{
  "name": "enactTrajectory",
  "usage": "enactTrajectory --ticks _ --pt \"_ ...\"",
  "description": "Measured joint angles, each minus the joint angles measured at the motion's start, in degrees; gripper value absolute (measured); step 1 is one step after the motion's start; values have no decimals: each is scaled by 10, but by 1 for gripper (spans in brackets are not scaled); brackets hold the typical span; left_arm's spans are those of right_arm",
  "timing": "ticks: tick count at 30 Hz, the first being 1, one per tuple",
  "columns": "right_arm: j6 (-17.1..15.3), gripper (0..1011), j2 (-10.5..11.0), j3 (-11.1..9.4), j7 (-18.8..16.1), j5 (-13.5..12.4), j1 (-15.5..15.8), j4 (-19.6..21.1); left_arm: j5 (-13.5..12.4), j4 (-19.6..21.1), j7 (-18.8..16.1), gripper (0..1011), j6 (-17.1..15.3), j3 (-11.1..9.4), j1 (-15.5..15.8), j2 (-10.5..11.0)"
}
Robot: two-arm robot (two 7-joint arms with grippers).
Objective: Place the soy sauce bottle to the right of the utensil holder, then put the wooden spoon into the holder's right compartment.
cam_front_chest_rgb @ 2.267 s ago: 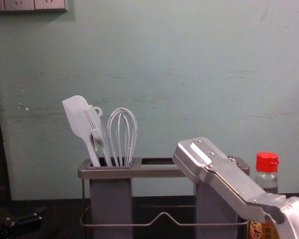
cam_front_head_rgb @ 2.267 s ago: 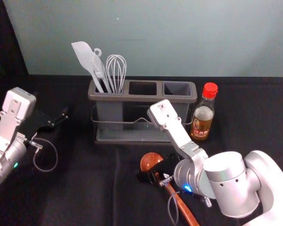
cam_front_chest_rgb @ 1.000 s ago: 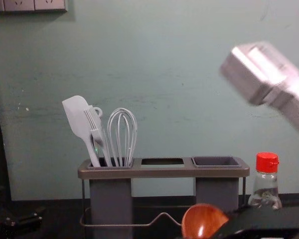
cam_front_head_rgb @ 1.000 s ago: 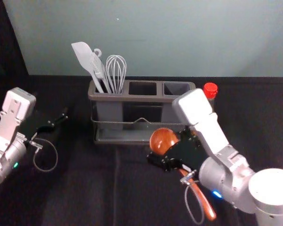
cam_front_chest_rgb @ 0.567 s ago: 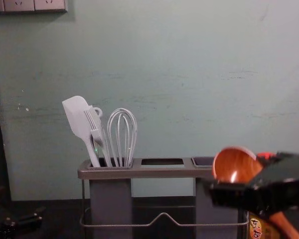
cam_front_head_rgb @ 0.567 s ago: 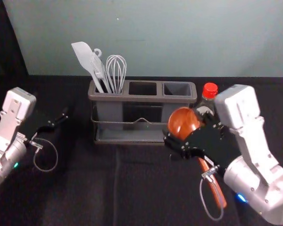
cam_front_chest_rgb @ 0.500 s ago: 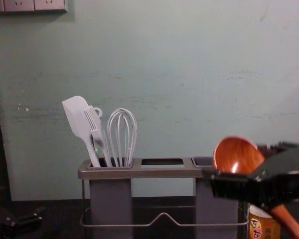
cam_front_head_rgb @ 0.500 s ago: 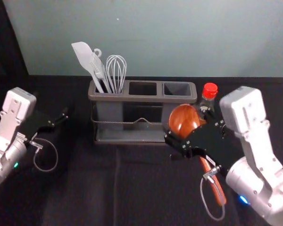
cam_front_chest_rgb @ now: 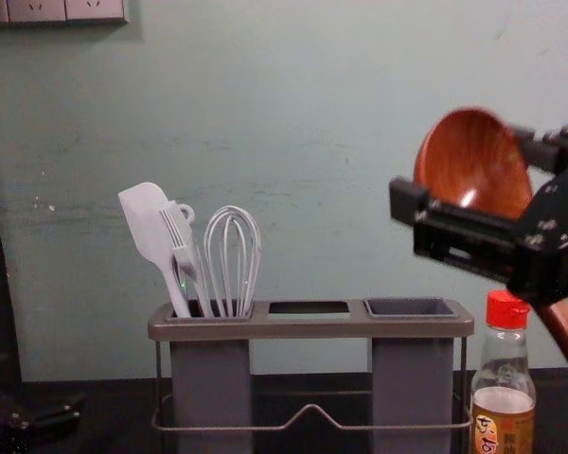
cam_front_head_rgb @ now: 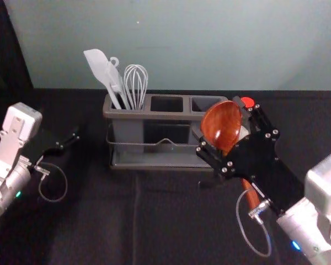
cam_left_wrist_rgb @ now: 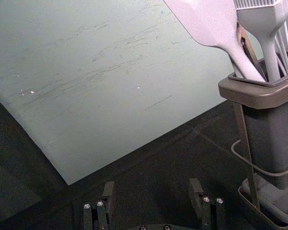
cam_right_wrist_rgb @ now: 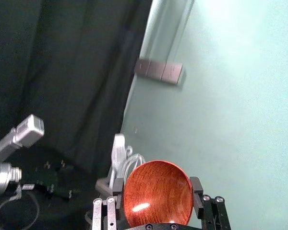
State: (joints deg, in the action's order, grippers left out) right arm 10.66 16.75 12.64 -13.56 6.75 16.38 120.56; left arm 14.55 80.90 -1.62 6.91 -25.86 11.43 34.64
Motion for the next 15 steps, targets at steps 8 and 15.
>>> enactTrajectory --ticks 8,15 --pt "95 838 9 -4 20 6 7 -13 0 0 0 1000 0 0 0 0" --pt "160 838 14 -17 20 -4 9 -25 0 0 0 1000 0 0 0 0"
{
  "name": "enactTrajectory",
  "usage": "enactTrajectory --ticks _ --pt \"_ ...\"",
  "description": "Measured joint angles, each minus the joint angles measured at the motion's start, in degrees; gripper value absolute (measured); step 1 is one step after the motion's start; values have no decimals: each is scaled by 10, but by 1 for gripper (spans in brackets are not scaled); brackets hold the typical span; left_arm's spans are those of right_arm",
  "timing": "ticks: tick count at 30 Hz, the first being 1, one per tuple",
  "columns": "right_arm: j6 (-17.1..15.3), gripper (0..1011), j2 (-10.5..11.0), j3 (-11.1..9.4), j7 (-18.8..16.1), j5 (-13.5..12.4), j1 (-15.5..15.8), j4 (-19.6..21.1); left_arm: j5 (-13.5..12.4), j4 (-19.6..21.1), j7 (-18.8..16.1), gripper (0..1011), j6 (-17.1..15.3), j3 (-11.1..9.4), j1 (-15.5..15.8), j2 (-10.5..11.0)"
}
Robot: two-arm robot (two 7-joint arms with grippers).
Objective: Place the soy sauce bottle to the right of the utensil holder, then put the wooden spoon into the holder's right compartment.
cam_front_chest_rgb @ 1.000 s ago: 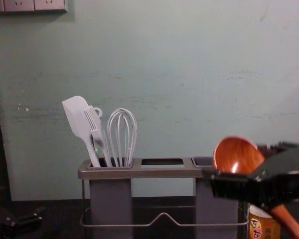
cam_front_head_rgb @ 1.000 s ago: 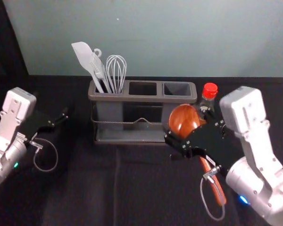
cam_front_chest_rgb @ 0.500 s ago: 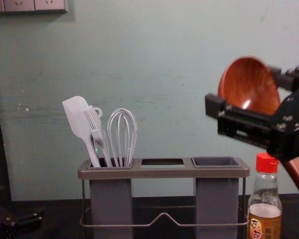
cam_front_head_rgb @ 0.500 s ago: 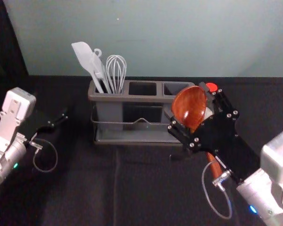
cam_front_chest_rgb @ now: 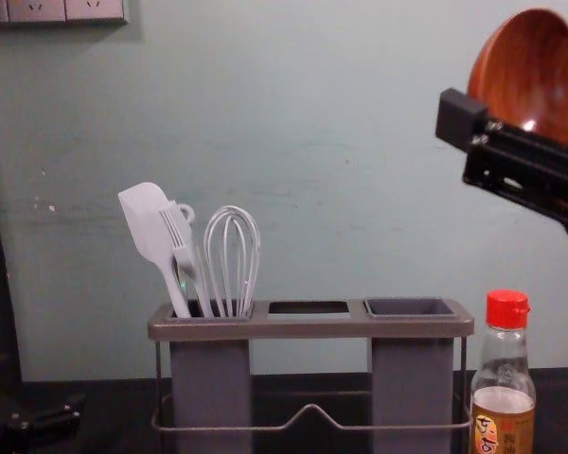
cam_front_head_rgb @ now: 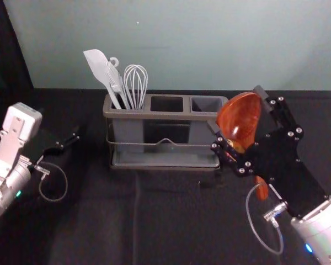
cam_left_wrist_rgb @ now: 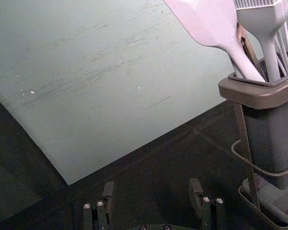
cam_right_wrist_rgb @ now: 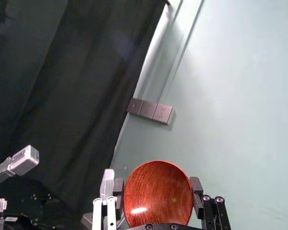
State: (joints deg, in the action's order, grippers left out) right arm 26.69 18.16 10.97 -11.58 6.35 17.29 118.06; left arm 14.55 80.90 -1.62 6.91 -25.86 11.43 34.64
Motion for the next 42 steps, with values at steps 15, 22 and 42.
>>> enactTrajectory --ticks 15,22,42 --pt "11 838 -1 -2 -3 0 2 -1 0 0 0 1000 0 0 0 0" --pt "8 838 -1 -2 -3 0 1 -1 0 0 0 1000 0 0 0 0" --pt "10 838 -9 11 -39 -36 -79 -56 0 0 0 1000 0 0 0 0"
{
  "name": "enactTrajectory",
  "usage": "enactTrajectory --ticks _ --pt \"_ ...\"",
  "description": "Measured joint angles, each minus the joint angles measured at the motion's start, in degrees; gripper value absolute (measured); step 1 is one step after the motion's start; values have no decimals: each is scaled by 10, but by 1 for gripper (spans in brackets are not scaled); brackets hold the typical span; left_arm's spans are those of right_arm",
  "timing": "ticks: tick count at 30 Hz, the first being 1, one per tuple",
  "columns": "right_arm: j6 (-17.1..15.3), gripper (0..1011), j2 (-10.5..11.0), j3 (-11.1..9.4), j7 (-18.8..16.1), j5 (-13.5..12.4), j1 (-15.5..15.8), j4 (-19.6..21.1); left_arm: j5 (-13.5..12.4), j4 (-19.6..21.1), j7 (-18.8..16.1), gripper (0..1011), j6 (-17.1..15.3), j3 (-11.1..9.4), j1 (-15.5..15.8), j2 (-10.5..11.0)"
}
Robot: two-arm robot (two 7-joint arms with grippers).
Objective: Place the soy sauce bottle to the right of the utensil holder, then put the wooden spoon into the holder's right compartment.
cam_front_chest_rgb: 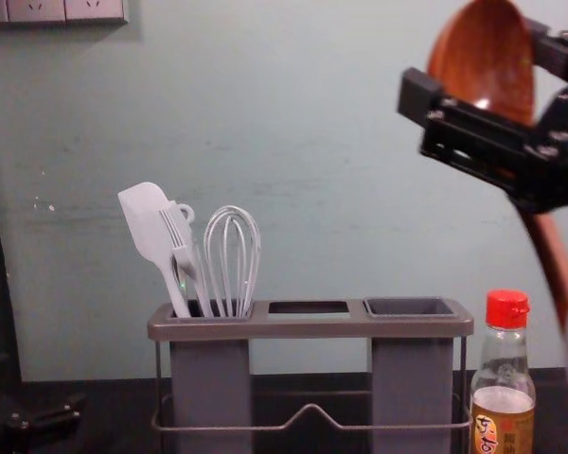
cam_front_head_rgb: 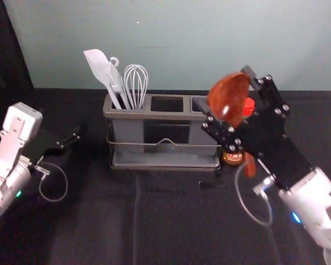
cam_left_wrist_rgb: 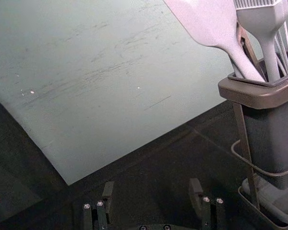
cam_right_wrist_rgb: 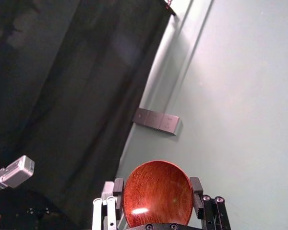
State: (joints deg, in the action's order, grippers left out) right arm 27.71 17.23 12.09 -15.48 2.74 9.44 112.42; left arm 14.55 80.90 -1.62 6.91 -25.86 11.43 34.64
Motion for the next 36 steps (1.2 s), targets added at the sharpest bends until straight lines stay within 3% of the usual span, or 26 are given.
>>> enactTrajectory --ticks 6,9,11,12,16,25,36 --pt "6 838 1 23 -47 -44 -96 -73 0 0 0 1000 0 0 0 0" --pt "14 838 2 31 -63 -59 -127 -101 0 0 0 1000 0 0 0 0" --pt "31 838 2 40 -84 -81 -165 -141 0 0 0 1000 0 0 0 0" --pt "31 838 2 40 -84 -81 -165 -141 0 0 0 1000 0 0 0 0" --pt "66 838 2 47 -116 -118 -214 -198 0 0 0 1000 0 0 0 0" --pt "149 838 -19 53 -181 -208 -286 -304 0 0 0 1000 0 0 0 0" --pt "226 838 -68 43 -220 -283 -330 -416 0 0 0 1000 0 0 0 0"
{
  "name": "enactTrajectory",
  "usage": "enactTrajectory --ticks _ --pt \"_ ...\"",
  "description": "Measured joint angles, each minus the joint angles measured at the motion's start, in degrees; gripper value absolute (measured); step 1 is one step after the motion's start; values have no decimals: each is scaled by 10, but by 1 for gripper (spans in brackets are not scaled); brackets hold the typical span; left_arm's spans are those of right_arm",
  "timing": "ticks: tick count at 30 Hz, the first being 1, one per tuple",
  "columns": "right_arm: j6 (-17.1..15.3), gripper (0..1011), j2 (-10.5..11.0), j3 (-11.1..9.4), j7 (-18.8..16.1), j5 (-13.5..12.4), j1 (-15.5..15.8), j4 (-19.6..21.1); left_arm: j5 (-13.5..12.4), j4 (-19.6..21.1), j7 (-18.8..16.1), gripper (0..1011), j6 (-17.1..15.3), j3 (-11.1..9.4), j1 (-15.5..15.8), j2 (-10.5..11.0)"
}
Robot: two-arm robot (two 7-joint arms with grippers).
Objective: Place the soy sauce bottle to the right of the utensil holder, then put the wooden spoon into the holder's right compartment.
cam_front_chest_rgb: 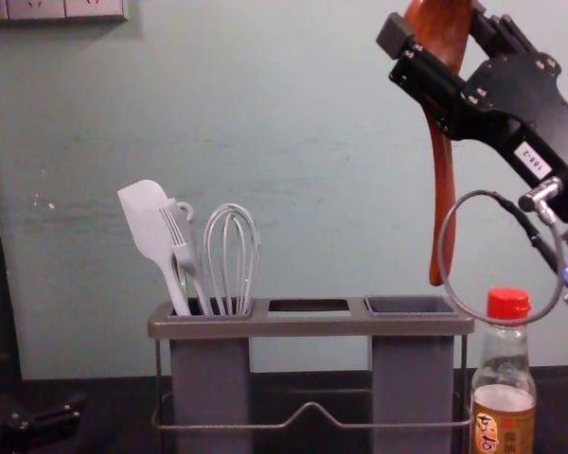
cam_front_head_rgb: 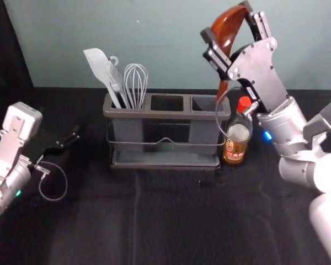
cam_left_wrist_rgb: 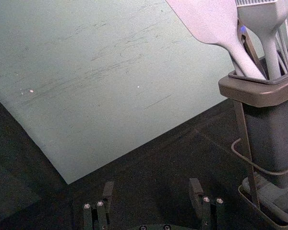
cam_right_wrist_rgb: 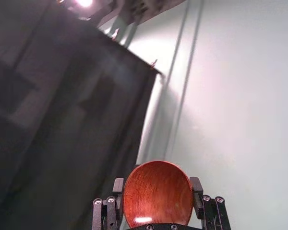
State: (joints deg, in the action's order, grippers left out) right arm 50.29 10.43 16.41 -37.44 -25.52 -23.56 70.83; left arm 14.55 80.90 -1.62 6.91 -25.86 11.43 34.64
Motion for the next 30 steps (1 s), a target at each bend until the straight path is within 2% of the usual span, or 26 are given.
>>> enactTrajectory --ticks 2,8,15,21,30 --pt "19 838 -16 -2 -12 -28 -9 -30 0 0 0 1000 0 0 0 0" --pt "42 838 -39 -5 -32 -66 -20 -72 0 0 0 1000 0 0 0 0" --pt "65 838 -58 -12 -50 -84 -28 -113 0 0 0 1000 0 0 0 0" --pt "82 838 -71 -17 -78 -113 -36 -150 0 0 0 1000 0 0 0 0" --pt "89 838 -81 -22 -99 -123 -40 -175 0 0 0 1000 0 0 0 0"
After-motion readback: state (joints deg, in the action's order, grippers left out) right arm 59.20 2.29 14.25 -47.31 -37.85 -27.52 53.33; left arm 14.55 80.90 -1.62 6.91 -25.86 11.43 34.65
